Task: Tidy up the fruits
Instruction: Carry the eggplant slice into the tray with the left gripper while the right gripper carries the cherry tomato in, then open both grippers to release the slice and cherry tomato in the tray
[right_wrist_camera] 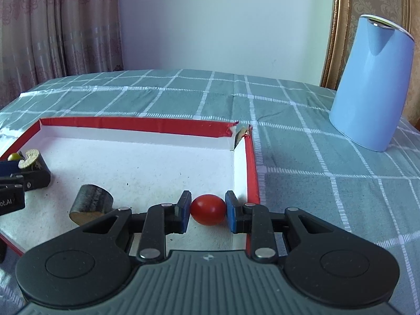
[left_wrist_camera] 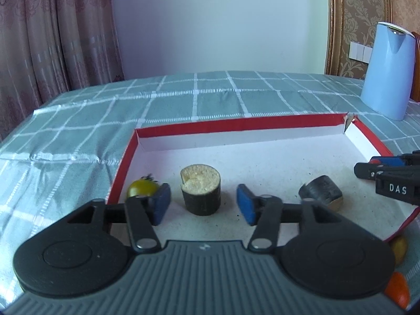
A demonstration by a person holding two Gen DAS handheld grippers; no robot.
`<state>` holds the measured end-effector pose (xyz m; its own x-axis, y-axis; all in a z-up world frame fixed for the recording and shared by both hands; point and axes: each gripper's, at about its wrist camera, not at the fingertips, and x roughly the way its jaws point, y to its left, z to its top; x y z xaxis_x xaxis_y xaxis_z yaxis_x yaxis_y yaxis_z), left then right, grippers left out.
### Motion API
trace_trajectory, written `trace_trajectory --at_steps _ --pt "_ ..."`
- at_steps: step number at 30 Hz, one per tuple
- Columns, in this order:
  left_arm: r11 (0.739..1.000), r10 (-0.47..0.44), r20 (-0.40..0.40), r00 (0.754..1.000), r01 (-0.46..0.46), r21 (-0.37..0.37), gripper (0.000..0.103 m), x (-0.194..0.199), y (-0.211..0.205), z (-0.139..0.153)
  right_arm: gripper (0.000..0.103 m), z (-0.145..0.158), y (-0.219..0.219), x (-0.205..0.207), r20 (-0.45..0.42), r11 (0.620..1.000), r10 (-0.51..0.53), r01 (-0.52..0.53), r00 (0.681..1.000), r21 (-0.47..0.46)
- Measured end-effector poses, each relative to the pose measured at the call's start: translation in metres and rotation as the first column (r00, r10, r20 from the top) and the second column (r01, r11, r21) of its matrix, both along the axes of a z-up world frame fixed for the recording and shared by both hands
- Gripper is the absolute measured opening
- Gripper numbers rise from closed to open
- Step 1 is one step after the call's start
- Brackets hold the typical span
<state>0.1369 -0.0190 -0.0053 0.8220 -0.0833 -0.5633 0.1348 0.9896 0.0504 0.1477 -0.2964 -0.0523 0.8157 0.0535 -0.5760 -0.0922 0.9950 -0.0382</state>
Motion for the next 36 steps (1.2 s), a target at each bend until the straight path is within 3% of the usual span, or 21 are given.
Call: trace_trajectory --at_steps 1,14,16,18,21,30,36 --pt "1.000 -0.001 0.008 1.000 0.001 -0.007 0.074 -0.002 0.000 0.001 0.027 0.000 0.000 0.000 -0.003 1.000 0.003 -0.003 1.000 0.001" --pt "1.000 -0.003 0.085 0.996 0.002 0.009 0.097 -0.019 0.000 0.006 0.029 0.000 -0.002 -0.003 0.006 1.000 0.003 -0.003 1.000 0.031" --pt "1.000 -0.001 0.088 0.996 0.001 0.000 0.097 -0.021 0.003 0.007 0.031 0.000 -0.004 -0.004 0.009 0.999 0.009 -0.009 1.000 0.045" --pt "1.000 0.003 0.094 0.996 -0.003 -0.002 0.097 -0.026 0.007 0.008 0.052 -0.001 -0.004 -0.006 0.017 0.998 0.022 -0.022 1.000 0.054" --pt "0.999 0.032 0.118 0.992 -0.029 -0.027 0.099 -0.038 0.020 0.011 0.067 0.003 -0.002 -0.016 0.057 0.998 0.028 -0.031 0.998 0.053" --pt "0.988 0.102 0.117 0.988 -0.087 -0.126 0.102 -0.061 0.056 0.010 0.069 0.003 -0.004 -0.023 0.073 0.996 0.020 -0.026 0.997 0.082" --pt "0.990 0.108 0.132 0.985 -0.095 -0.101 0.102 -0.076 0.059 0.008 0.070 0.005 -0.009 -0.037 0.094 0.993 0.013 -0.024 0.995 0.117"
